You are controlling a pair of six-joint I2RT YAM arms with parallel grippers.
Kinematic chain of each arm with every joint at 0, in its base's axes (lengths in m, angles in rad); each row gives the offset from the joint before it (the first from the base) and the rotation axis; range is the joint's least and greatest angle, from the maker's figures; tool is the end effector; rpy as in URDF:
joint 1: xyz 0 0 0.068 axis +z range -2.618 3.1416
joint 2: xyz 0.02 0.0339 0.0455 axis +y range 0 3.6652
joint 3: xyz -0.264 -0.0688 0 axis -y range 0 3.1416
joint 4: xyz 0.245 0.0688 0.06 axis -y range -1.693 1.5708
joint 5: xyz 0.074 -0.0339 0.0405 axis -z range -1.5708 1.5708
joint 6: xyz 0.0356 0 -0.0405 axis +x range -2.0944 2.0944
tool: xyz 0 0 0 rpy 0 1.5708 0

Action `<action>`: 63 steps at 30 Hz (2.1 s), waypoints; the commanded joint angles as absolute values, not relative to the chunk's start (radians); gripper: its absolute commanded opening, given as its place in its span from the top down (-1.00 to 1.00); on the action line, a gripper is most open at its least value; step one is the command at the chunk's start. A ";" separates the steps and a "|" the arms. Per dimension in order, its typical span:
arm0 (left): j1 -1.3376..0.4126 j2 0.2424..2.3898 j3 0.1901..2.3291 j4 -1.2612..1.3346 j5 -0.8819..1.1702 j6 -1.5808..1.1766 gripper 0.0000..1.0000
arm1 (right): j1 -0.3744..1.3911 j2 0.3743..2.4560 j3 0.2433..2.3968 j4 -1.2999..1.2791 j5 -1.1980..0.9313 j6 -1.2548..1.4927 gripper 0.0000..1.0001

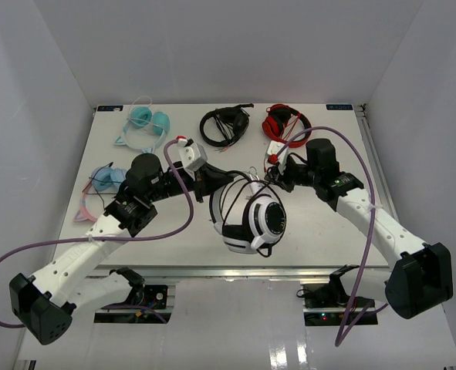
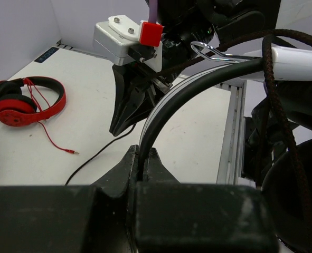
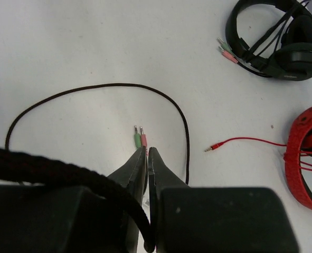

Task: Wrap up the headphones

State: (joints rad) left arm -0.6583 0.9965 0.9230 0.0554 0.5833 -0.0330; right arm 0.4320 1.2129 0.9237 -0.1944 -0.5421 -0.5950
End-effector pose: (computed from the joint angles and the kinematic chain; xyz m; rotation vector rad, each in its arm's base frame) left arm 0.1692 -0.1556 0.3751 0.9465 1.3855 -0.9901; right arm 0.2393 0.1306 0.2998 -1.2629 1.5621 0.4512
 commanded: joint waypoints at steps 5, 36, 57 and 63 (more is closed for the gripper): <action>-0.655 0.967 0.905 0.236 0.650 -0.223 1.00 | 0.346 1.220 0.969 -0.079 -0.662 -0.412 0.75; -0.689 1.251 1.468 0.285 -0.588 -0.560 1.00 | 0.569 1.362 0.628 1.254 -1.204 0.676 -0.13; -0.666 1.366 1.132 0.309 -0.675 0.373 1.00 | 0.649 1.075 1.247 -0.433 -0.205 -0.740 0.85; -0.696 1.249 1.026 0.159 -0.369 0.314 1.00 | 0.660 1.114 1.246 -0.361 -0.010 -0.848 0.82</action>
